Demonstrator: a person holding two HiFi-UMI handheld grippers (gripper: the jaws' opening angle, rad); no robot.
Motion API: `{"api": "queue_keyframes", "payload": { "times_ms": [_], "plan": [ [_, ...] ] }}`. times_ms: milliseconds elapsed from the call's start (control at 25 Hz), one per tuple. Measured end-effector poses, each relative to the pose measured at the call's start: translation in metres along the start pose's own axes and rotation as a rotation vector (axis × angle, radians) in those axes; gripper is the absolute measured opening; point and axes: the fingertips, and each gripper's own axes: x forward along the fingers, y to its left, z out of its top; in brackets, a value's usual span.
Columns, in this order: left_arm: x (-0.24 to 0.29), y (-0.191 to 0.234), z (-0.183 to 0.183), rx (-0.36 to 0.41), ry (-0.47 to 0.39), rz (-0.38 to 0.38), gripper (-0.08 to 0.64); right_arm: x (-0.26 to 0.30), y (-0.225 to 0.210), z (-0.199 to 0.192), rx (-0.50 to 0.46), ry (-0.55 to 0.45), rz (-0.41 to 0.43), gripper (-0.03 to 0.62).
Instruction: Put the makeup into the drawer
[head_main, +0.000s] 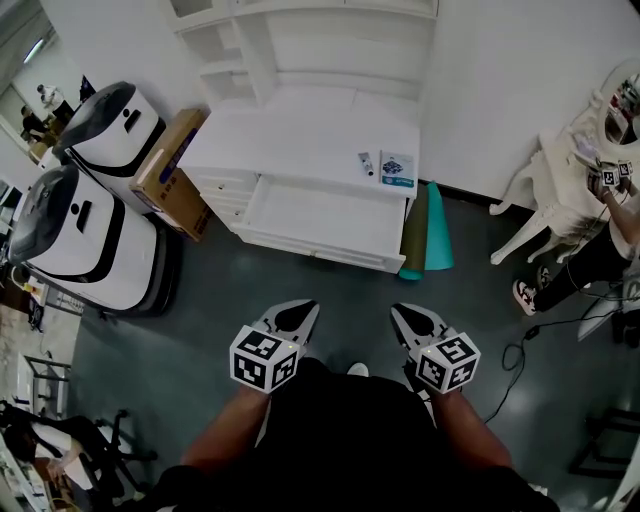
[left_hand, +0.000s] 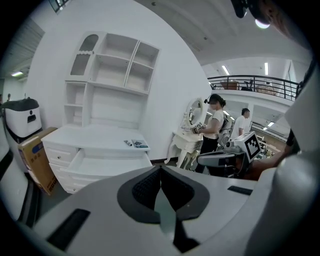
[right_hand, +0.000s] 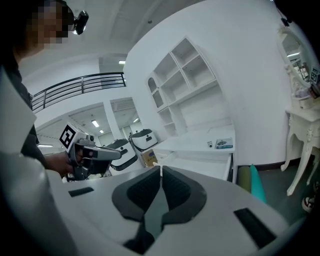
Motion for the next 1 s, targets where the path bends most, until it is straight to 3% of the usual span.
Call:
{"api": "queue_keyframes", "payload": {
  "times_ms": [400, 760, 1000],
  "plan": [
    [0.021, 0.013, 0.016, 0.012, 0.011, -0.011, 0.011, 0.007, -0.018, 0.003, 0.005, 0.012, -0.01, 0.029],
    [0.062, 0.028, 0.043, 0.022, 0.028, -0.067, 0.011, 0.027, -0.041, 0.02, 0.022, 0.015, -0.051, 0.029],
    [0.087, 0.049, 0.038, 0.008, 0.066, -0.111, 0.011, 0.056, -0.064, 0.013, 0.058, 0.057, -0.092, 0.029]
  ]
}}
